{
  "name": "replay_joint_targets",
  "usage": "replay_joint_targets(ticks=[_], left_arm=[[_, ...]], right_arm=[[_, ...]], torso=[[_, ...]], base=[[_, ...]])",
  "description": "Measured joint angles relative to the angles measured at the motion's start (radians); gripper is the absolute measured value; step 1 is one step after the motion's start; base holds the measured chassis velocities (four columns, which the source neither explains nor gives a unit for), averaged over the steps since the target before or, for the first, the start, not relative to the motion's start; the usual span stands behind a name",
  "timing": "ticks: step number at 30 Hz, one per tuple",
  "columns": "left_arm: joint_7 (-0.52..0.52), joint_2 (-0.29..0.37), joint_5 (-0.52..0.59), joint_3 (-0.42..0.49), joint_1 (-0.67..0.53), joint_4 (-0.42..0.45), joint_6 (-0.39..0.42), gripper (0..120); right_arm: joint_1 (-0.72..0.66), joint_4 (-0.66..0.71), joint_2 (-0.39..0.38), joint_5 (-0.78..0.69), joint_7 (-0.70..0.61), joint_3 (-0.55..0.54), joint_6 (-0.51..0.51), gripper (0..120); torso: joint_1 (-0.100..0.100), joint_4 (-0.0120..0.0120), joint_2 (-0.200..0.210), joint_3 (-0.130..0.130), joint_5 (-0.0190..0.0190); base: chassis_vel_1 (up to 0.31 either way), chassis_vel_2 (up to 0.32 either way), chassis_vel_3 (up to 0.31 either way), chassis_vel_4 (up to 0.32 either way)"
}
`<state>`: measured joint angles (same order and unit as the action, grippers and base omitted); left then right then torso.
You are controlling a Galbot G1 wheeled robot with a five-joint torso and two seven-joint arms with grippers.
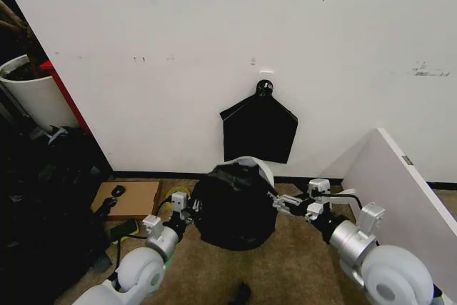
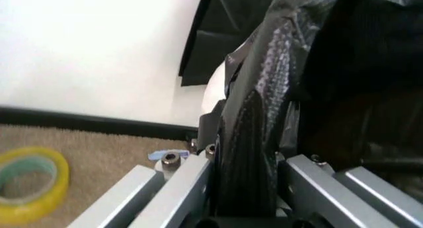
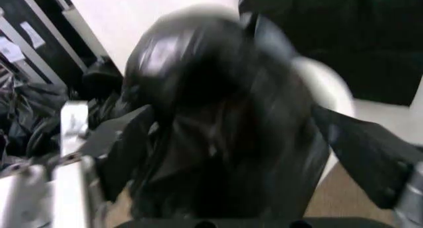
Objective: Place the garbage bag over the trash bin.
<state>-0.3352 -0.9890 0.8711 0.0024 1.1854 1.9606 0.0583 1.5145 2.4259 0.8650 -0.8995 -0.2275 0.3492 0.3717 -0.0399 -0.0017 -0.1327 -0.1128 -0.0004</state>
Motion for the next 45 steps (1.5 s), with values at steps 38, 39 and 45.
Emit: replay_joint_targets(ticks=[38,39,45], left_arm=[[-0.269,-0.099,-0.088,0.243,-0.152,-0.026,0.2,0],[-0.269,-0.099,-0.088,0.243,-0.152,-0.026,0.2,0],[-0.262,-0.085,-0.121,0.243,-0.136,-0.005,0.213,0]], right_arm=[[-0.417,-0.296,0.102,0.126,-0.398,-0.489,0.339,0],[-0.417,-0.296,0.102,0.126,-0.398,-0.489,0.339,0],[-0.468,-0.398,0.176,0.159,-0.479,-0.561,0.34,0]], torso=[[0.0,0.0002,0.0,0.0,-0.0002],[0.0,0.0002,0.0,0.0,-0.0002],[0.0,0.0003,0.0,0.0,-0.0002]], base=[[0.0,0.0,0.0,0.0],[0.0,0.0,0.0,0.0],[0.0,0.0,0.0,0.0]])
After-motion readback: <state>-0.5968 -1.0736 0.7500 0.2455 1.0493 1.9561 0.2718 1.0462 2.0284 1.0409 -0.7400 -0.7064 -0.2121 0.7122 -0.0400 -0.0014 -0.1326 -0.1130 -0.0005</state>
